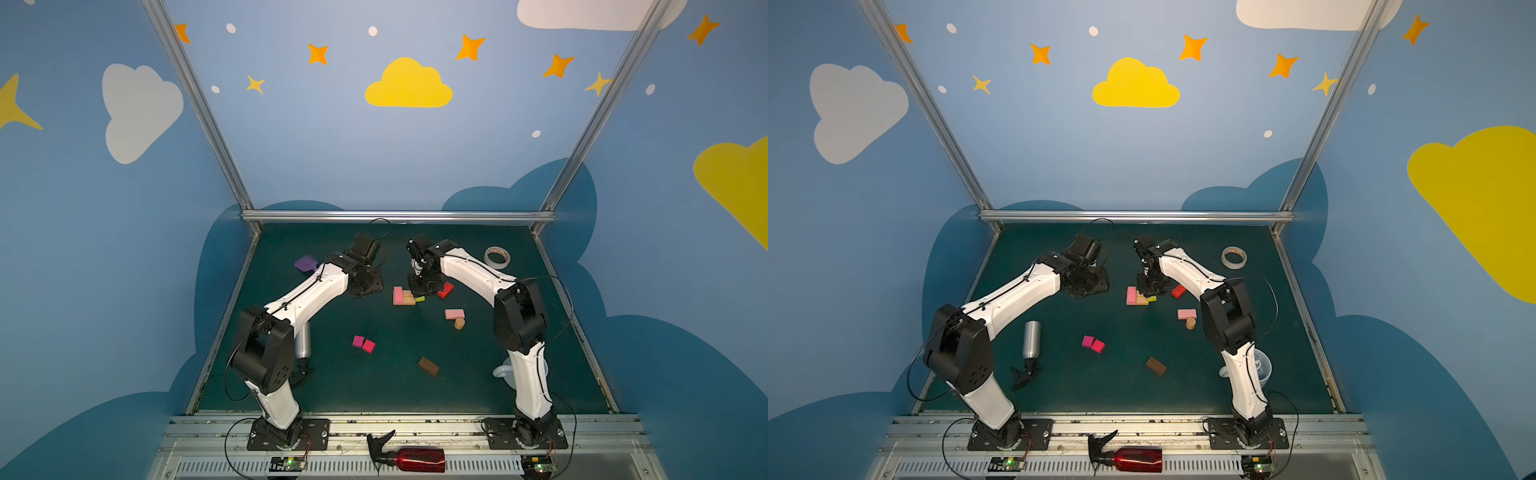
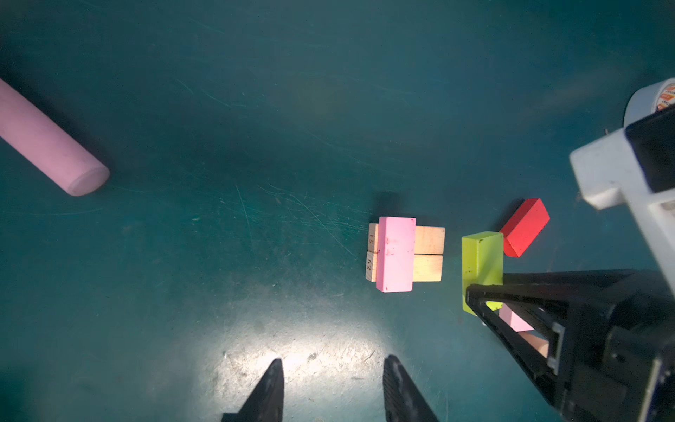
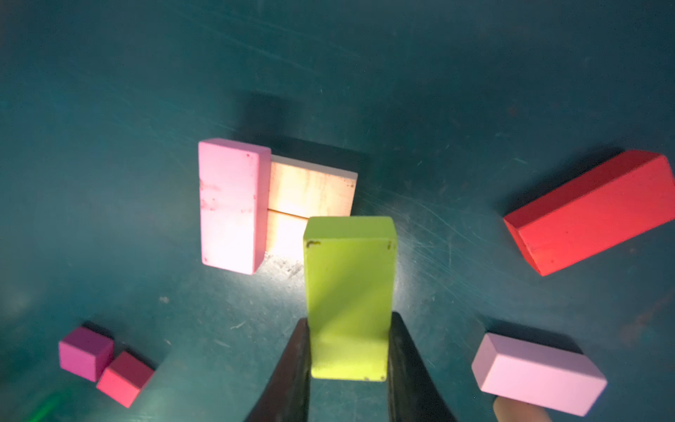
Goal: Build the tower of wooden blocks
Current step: 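Carry the lime-green block with the right gripper toward the beige blocks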
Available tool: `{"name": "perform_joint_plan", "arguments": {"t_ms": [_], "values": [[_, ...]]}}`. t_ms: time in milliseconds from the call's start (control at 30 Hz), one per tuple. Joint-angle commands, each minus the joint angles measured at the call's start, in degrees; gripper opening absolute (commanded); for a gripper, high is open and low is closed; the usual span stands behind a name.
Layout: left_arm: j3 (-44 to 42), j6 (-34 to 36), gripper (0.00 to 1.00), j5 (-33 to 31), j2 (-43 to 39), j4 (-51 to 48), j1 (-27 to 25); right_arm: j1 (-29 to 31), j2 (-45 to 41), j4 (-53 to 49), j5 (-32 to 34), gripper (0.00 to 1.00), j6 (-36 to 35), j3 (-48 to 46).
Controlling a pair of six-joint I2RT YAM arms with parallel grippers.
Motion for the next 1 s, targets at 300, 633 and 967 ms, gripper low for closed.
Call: {"name": "perform_joint_plan", "arguments": {"t_ms": [300,633,967], "values": [[-1.19,-0.49,0.45,0.73,-1.39,0.78,0.45,1.11,4.45,-0.08,0.48,0.07,4.59,3.92],[-1.45,-0.5,0.45,1.22,-1.36,1.04,0.66,1.28,5.05,0.05,0.51,0.11,5.74,4.61],[-1.46,-0.39,0.45,1.74,-0.97,1.28,0.76,1.83,6.27,-0.78,0.05,0.11,5.83,6.52]]}}
